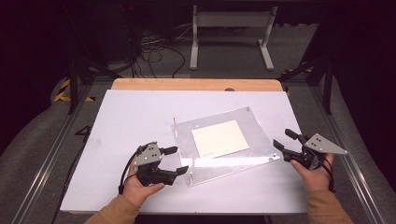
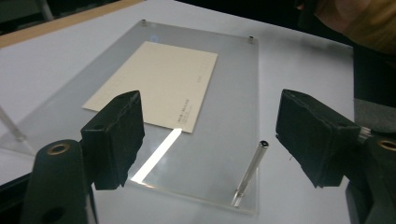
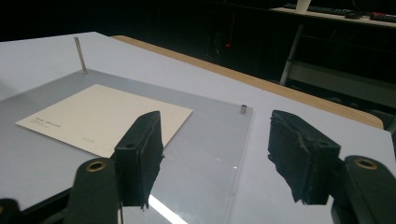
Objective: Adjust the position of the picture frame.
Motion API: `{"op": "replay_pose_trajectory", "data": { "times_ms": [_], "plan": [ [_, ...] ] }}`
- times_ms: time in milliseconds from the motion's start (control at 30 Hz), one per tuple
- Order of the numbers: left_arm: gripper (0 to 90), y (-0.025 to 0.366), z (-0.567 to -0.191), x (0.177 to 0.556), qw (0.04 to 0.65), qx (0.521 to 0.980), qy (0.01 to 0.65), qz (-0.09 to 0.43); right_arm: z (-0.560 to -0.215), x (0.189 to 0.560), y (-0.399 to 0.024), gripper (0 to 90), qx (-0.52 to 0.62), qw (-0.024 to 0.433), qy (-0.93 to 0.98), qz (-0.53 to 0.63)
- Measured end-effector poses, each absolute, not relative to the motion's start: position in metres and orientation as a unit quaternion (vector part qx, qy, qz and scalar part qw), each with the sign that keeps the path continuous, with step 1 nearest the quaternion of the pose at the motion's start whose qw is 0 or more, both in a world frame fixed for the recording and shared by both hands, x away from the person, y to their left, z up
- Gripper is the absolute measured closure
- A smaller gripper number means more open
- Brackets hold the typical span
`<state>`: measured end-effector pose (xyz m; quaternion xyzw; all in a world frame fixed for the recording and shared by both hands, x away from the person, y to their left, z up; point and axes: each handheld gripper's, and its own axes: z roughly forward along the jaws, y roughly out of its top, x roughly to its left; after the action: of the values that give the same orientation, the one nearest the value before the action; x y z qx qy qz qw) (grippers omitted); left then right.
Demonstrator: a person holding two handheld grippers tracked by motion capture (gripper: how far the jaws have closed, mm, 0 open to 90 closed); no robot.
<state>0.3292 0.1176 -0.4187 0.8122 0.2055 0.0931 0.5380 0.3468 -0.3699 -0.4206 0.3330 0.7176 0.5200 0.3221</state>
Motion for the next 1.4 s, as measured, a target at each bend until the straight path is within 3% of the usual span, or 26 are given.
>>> {"op": "replay_pose_trajectory", "data": {
  "times_ms": [433, 567, 600, 633, 900, 1133, 1400],
  "plan": [
    [28.6, 0.083, -0.449, 0.327, 0.488, 0.850, 0.196, 0.037, -0.423, 0.346, -0.371, 37.2, 0.341, 0.301, 0.715, 0.531],
    [34.7, 0.079, -0.455, 0.327, 0.467, 0.862, 0.194, 0.031, -0.424, 0.347, -0.371, 37.3, 0.340, 0.300, 0.716, 0.531],
    [40.9, 0.077, -0.457, 0.326, 0.465, 0.864, 0.190, 0.032, -0.424, 0.347, -0.371, 37.2, 0.340, 0.299, 0.717, 0.530],
    [40.9, 0.076, -0.457, 0.326, 0.457, 0.869, 0.187, 0.033, -0.424, 0.347, -0.371, 37.2, 0.340, 0.299, 0.717, 0.530],
    [82.9, 0.075, -0.455, 0.323, 0.434, 0.880, 0.186, 0.061, -0.424, 0.347, -0.372, 37.0, 0.340, 0.297, 0.717, 0.531],
    [84.5, 0.081, -0.447, 0.327, 0.426, 0.883, 0.185, 0.073, -0.424, 0.344, -0.374, 37.0, 0.342, 0.298, 0.715, 0.532],
    [84.5, 0.117, -0.438, 0.355, 0.433, 0.857, 0.261, 0.099, -0.424, 0.340, -0.379, 40.1, 0.340, 0.297, 0.715, 0.534]
  ]
}}
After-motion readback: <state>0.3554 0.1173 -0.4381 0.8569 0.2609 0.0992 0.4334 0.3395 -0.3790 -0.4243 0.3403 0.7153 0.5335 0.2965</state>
